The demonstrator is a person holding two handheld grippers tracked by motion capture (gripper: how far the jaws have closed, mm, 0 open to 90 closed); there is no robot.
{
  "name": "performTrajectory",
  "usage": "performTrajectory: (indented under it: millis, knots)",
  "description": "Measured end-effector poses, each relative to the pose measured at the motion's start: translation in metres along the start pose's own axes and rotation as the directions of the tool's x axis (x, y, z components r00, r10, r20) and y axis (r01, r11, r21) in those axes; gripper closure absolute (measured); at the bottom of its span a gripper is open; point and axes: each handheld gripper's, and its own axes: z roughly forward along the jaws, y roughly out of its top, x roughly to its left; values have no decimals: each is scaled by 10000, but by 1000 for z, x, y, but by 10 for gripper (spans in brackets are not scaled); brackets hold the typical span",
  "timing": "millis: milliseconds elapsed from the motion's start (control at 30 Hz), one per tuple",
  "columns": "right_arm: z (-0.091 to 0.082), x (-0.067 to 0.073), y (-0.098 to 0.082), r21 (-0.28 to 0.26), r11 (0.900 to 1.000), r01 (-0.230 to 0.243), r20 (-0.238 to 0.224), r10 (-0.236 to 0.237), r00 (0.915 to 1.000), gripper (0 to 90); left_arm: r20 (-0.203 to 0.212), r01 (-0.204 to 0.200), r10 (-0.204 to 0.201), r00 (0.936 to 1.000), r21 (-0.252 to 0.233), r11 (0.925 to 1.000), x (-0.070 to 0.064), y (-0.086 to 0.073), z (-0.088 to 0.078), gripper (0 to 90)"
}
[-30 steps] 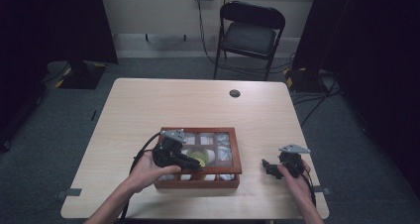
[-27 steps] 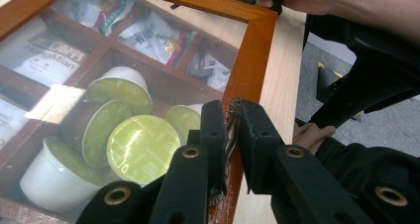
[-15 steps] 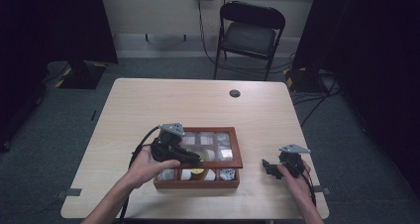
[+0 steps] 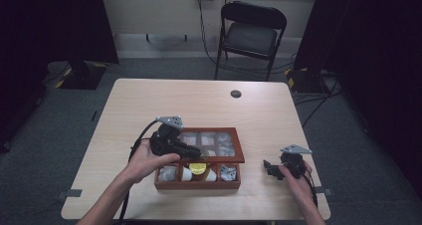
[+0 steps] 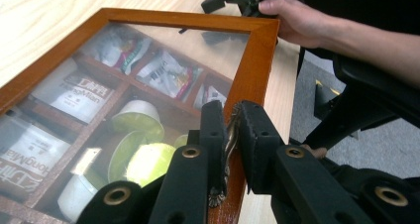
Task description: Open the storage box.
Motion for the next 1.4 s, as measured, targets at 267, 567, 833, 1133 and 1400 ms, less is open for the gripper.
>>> performTrajectory:
  millis: [267, 567, 833, 1133, 1400]
  knots:
    - [0, 0, 0, 2, 10000, -1, 6, 1, 10000, 120, -34, 77, -78, 10000, -229, 9997, 2, 6, -5, 811]
    - [0, 0, 0, 8, 10000, 6, 8, -6, 10000, 120, 52, 263, -261, 9996, -461, 9986, 5, 10, -9, 811]
    - [0, 0, 0, 7, 10000, -3, 1, 3, 10000, 120, -2, 463, -465, 9989, -747, 9961, 9, 18, -15, 811]
    - [0, 0, 0, 3, 10000, -1, -1, 1, 10000, 120, -31, 575, -581, 9983, -1026, 9931, 12, 24, -20, 811]
    - [0, 0, 0, 9, 10000, 1, 1, -1, 10000, 120, -38, 637, -646, 9979, -1135, 9915, 15, 29, -23, 811]
